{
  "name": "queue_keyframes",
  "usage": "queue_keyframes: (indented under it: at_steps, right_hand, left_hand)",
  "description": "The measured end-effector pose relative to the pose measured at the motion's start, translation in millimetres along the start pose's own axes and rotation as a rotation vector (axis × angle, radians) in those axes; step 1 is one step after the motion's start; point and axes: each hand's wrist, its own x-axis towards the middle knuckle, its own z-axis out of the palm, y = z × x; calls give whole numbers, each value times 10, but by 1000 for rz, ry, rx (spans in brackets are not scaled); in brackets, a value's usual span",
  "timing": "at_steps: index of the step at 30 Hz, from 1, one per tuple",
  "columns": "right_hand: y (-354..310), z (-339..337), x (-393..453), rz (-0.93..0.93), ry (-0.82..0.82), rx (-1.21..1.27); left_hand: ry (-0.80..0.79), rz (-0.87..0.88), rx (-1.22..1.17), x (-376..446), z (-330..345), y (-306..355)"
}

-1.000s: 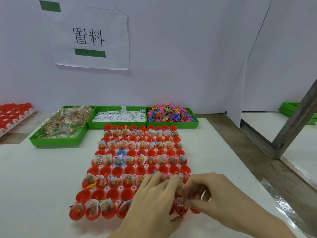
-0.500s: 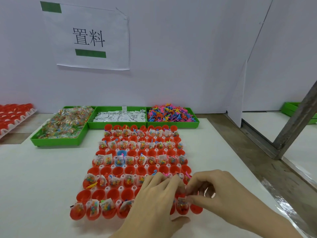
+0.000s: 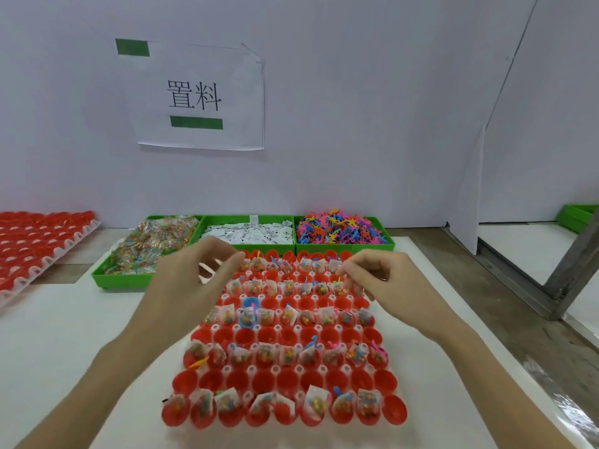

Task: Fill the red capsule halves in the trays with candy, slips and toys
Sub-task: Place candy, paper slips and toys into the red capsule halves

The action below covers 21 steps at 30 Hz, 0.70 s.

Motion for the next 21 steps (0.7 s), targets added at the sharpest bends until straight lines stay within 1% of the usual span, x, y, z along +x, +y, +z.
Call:
queue_keyframes:
  at_steps: [2, 4, 6, 9, 10, 13, 16, 21]
  right_hand:
    - [66, 59, 148, 2, 10, 36]
    - [149, 121, 238, 15, 26, 71]
    - [238, 188, 270, 30, 39, 101]
    - [358, 260, 259, 43, 46, 125]
    - [384, 273, 253, 48, 48, 138]
    - [414, 273, 249, 49, 57, 172]
    - [414, 254, 259, 41, 62, 198]
    - [427, 235, 259, 43, 64, 209]
  left_hand:
    - [63, -80, 130, 297, -101, -434]
    - [54, -182, 255, 515, -156, -859]
    - [-32, -227, 376, 631, -188, -1220]
    - [-235, -218, 515, 660, -179, -1527]
    - [-274, -217, 526, 660, -167, -1581]
    - [-309, -214, 502, 711, -155, -1627]
    - [-353, -248, 515, 798, -164, -1626]
    - [-353, -274, 555, 892, -166, -1516]
